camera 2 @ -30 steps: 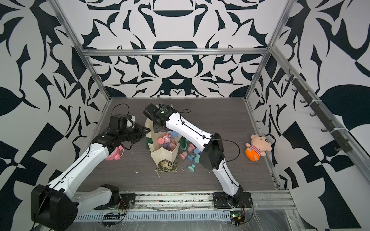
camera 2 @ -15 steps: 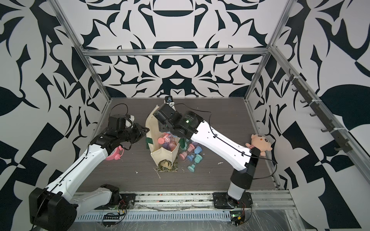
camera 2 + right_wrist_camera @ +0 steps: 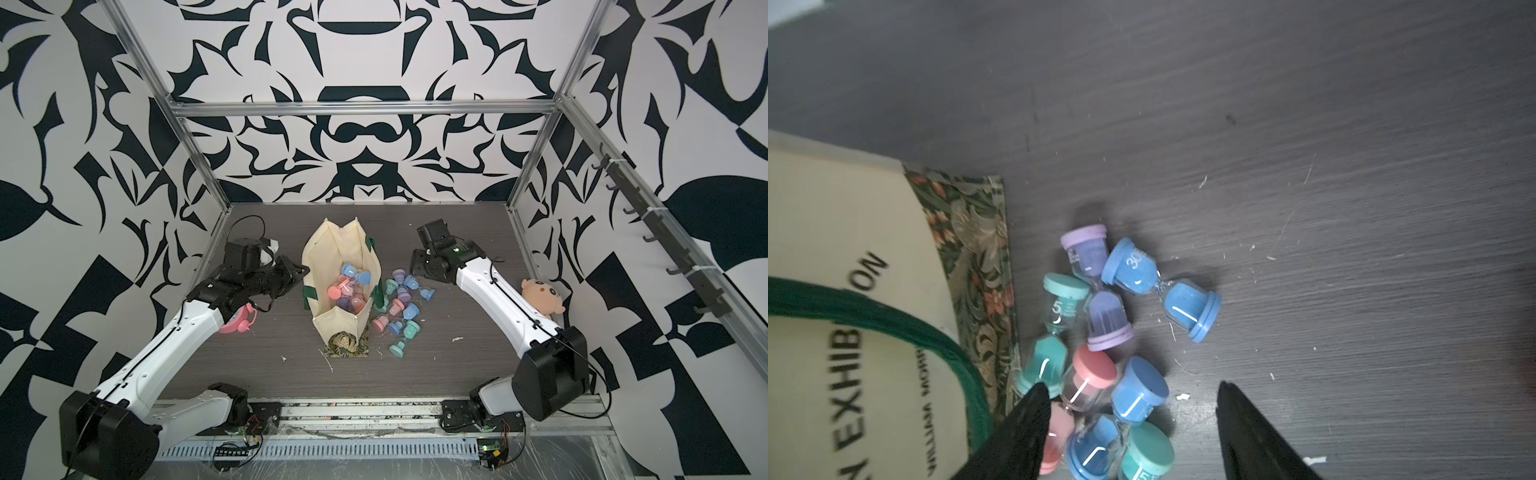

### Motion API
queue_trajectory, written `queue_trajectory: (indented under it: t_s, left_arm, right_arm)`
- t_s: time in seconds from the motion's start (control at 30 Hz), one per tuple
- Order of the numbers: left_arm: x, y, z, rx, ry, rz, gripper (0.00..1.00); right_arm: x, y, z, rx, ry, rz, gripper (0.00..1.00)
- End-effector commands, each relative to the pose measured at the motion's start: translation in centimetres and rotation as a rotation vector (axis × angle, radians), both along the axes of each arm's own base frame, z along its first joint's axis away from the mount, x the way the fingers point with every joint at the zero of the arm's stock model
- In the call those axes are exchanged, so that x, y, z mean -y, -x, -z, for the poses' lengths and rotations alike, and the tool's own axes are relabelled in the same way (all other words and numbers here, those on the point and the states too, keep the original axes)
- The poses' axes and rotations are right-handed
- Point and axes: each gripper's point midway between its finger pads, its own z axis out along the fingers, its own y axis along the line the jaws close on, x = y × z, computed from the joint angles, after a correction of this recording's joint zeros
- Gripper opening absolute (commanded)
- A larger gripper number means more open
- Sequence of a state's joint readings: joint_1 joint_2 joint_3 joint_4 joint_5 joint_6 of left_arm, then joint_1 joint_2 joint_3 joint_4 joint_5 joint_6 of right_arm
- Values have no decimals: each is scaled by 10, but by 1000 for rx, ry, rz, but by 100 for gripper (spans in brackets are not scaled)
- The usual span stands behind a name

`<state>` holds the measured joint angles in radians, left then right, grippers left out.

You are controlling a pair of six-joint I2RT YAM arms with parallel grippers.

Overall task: Put the hourglass into the canvas bag
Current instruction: Pick up the hourglass from the center of the board.

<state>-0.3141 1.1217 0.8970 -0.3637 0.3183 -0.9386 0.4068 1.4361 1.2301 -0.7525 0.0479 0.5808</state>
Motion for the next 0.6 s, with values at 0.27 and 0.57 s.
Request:
queue_trajectory:
  t_s: [0.27, 0.57]
  left_arm:
    - [-1, -2, -3, 7, 0, -1, 17]
    - [0, -2, -2, 4, 4, 0, 17]
  right_arm:
    - [0, -18, 63, -179, 64, -148, 65]
    - [7, -40, 96, -269, 200, -198, 61]
